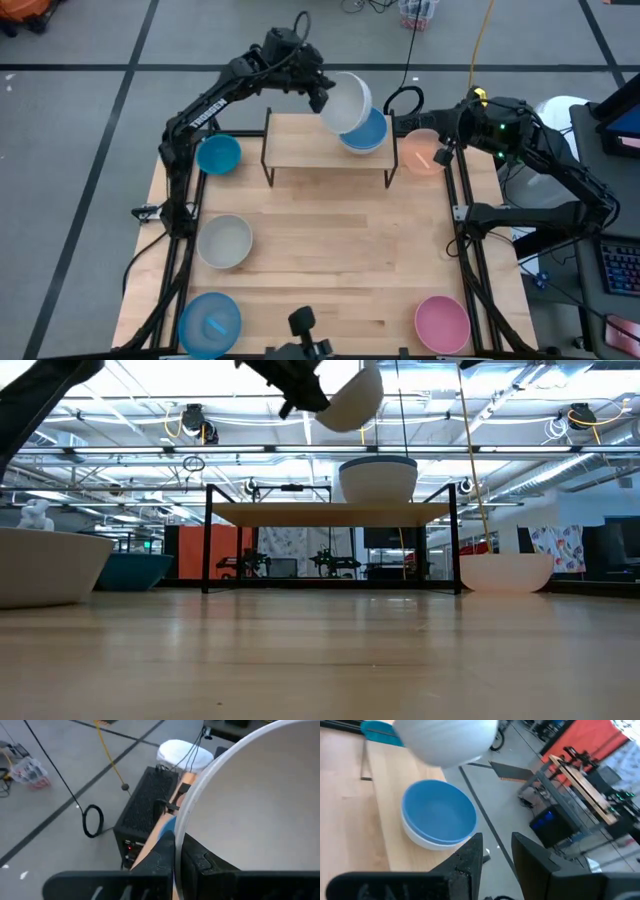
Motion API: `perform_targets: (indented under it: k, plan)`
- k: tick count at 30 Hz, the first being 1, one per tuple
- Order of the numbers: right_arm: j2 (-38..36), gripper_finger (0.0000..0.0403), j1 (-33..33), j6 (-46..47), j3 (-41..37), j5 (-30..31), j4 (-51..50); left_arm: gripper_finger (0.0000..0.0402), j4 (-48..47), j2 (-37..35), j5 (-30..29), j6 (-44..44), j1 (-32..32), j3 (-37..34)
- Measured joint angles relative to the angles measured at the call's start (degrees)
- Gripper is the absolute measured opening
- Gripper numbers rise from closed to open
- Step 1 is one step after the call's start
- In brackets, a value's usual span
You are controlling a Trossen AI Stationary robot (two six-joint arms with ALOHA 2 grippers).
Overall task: Place and stack bowls onto a shelf
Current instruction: Stack the white bowl on top of the blue bowl on the shelf
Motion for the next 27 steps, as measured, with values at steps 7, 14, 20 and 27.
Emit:
perform_targets:
  k: [7, 14, 20, 27]
  plan:
    - [0.2, 0.0095, 0.0, 1.1, 0.0, 0.8, 0.0, 0.0006, 0.0, 3.6, 0.0, -0.5, -1.3, 0.0]
    - [3.3, 0.0095, 0.0, 8.9, 0.0, 0.6, 1.4, 0.0006, 5.2, 4.6, -8.2, 1.2, -3.1, 0.0]
    - [8.0, 0.0096, 0.0, 9.5, 0.0, 0.5, 6.5, 0.0006, 9.4, 4.6, -19.8, 3.7, -5.3, 0.0]
    - [12.3, 0.0096, 0.0, 10.0, 0.0, 0.5, 14.5, 0.0006, 12.1, 4.6, -27.7, 4.8, -8.0, 0.0]
